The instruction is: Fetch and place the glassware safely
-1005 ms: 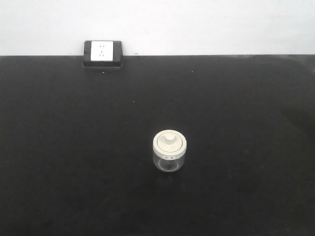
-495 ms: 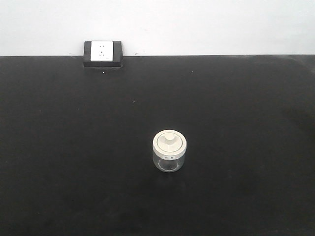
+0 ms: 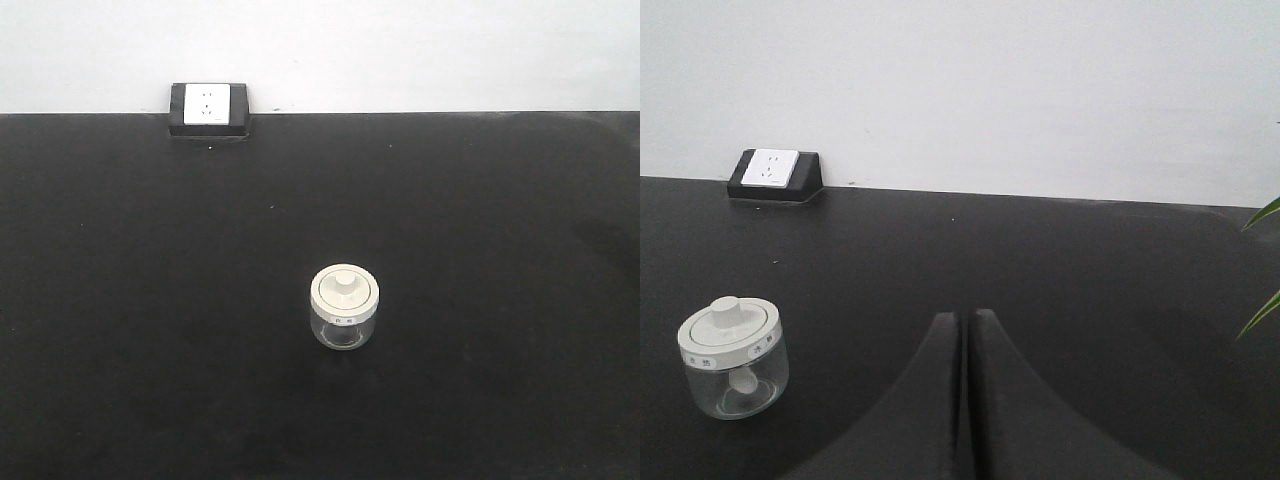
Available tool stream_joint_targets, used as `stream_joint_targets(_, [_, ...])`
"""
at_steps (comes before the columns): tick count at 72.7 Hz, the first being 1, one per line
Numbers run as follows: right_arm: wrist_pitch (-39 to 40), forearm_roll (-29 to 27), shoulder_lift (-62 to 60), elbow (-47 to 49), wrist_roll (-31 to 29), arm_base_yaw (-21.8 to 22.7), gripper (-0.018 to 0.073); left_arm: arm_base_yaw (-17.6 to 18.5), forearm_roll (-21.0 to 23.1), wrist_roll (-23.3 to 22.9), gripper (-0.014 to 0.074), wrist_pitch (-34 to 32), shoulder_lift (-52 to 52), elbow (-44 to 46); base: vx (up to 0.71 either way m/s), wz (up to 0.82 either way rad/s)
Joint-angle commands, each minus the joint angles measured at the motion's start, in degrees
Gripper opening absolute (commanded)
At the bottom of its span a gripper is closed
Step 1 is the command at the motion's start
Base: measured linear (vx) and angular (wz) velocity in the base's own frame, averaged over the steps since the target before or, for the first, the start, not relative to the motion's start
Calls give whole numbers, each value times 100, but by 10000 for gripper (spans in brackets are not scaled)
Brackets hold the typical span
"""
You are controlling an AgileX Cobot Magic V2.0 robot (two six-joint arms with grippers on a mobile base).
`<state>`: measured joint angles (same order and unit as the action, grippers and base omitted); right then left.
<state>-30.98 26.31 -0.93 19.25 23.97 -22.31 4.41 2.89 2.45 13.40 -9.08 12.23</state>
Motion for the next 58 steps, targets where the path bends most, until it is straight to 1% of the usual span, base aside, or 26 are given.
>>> stream_joint_targets(1, [436,103,125,137,-5,10,-8,47,18,-25,-7,-410,-94,152,0,0])
stream_joint_targets(17, [436,103,125,137,-5,10,-8,47,18,-20,-7,-411,-94,152,0,0])
stream_joint_targets(25, [436,103,125,137,-5,10,-8,47,-27,-26,-7,-407,-41,7,0,0])
stream_joint_targets(33, [436,109,125,137,-5,10,-8,22,-46,-26,-7,-514,200,-371,0,0])
stream_joint_targets(38, [436,109,125,137,-5,10,-8,-40,-139,-65,-7,-591,419,-644,0,0])
stream_joint_targets(46, [436,109,125,137,-5,10,-8,-170,-132,-245,-7,-976,824,-1188,0,0])
stream_joint_targets(53, [436,109,125,137,-5,10,-8,-199,-127,-390,-7,-1391,1094,-1572,0,0])
stream_joint_targets(58, [431,107,125,137,-5,10,-8,-194,-127,-430,-7,-1235,1022,-1540,0,0])
